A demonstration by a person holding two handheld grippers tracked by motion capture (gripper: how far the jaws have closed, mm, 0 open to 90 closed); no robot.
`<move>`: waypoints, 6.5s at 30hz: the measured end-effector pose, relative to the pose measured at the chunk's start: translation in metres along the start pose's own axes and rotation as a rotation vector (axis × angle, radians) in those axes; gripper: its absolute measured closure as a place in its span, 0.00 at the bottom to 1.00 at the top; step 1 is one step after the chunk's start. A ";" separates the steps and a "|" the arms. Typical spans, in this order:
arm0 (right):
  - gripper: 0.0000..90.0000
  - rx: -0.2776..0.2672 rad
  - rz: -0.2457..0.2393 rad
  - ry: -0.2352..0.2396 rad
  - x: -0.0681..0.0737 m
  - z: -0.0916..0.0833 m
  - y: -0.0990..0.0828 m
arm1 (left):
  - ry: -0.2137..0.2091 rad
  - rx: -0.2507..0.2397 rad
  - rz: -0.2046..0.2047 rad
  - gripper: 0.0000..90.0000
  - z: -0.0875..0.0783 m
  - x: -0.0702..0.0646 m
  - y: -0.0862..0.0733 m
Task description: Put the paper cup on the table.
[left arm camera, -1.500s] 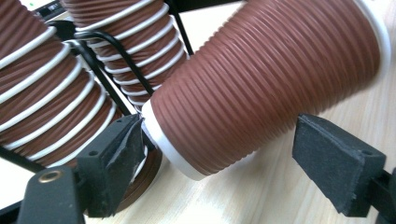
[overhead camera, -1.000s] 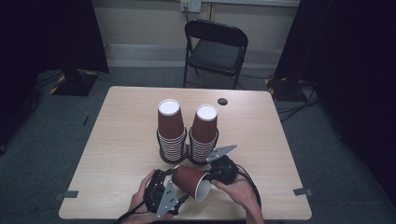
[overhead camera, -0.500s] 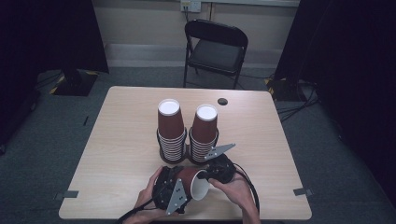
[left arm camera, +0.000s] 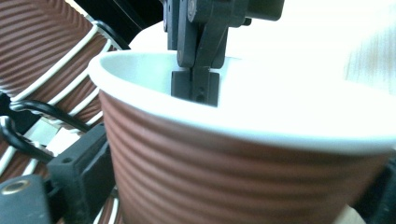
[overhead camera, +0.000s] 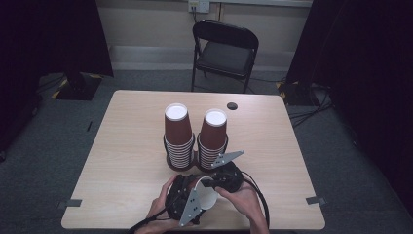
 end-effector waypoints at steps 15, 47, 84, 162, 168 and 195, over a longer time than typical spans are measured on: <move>0.98 0.019 0.013 0.008 0.004 0.006 -0.001 | 0.014 -0.028 -0.011 0.07 0.003 -0.001 0.011; 0.63 -0.227 0.112 0.016 -0.004 -0.014 0.015 | 0.009 -0.110 -0.298 0.10 -0.006 0.025 0.003; 0.21 -0.680 0.188 -0.174 -0.049 -0.069 -0.011 | 0.166 -0.167 -0.601 0.10 -0.051 0.077 -0.045; 0.19 -0.740 0.152 -0.463 -0.080 -0.060 -0.052 | 0.374 0.055 -0.797 0.07 -0.029 0.176 -0.169; 0.20 -0.741 0.153 -0.464 -0.080 -0.060 -0.052 | 0.365 0.091 -0.811 0.08 -0.027 0.171 -0.172; 0.20 -0.742 0.154 -0.466 -0.081 -0.060 -0.052 | 0.312 0.285 -0.818 0.17 -0.023 0.145 -0.197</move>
Point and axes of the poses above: each handheld gripper's, and its own axes: z roughly forward along the jaws, y roughly out of its top, x roughly to its left, the point moved 10 cm from there along z, roughly forward along the jaws, and after that the axes turned 8 degrees about z, right-handed, at the moved point
